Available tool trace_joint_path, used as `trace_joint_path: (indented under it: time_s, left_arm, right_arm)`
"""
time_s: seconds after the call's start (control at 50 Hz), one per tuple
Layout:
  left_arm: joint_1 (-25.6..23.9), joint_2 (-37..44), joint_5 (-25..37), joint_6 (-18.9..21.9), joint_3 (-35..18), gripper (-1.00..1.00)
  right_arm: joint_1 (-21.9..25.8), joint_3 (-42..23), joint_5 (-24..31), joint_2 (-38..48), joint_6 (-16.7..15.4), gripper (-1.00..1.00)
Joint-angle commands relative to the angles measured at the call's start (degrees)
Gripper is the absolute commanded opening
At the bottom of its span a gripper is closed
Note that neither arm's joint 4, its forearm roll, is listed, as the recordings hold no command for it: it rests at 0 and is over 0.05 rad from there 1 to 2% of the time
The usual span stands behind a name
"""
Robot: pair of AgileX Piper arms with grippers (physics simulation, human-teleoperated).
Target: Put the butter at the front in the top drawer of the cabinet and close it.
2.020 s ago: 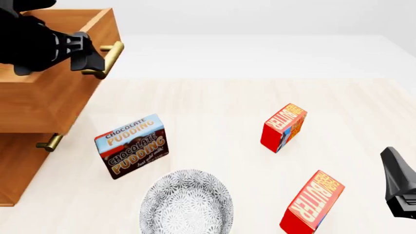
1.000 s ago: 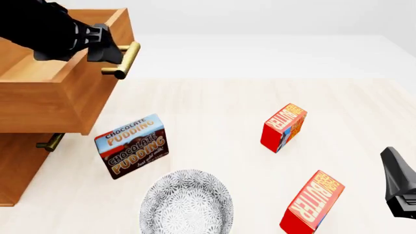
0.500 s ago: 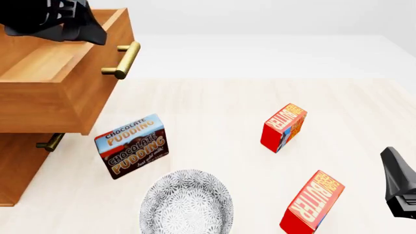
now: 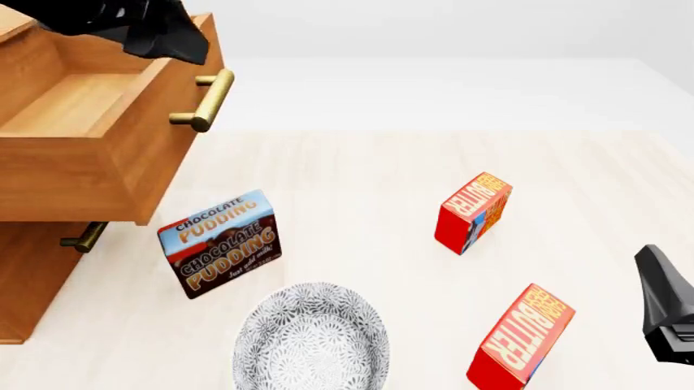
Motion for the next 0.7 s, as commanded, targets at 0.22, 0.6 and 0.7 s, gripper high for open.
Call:
trace_joint_path:
  time_s: [0.22,0.6,0.7]
  left_arm:
    - [-9.2,5.4,-2.6,0.7,-2.1,1.00]
    - [-13.7,11.8,-5.2,-0.1,-6.3,1.00]
    - [-15.8,14.9,-6.2,-1.1,-8.0,1.00]
  right_arm:
    - [0.0,0.1,-0.1,0.0,-0.1,1.00]
    - [0.0,0.1,-0.1,0.0,0.0,1.00]
    - [0.0,0.1,-0.1,0.0,0.0,1.00]
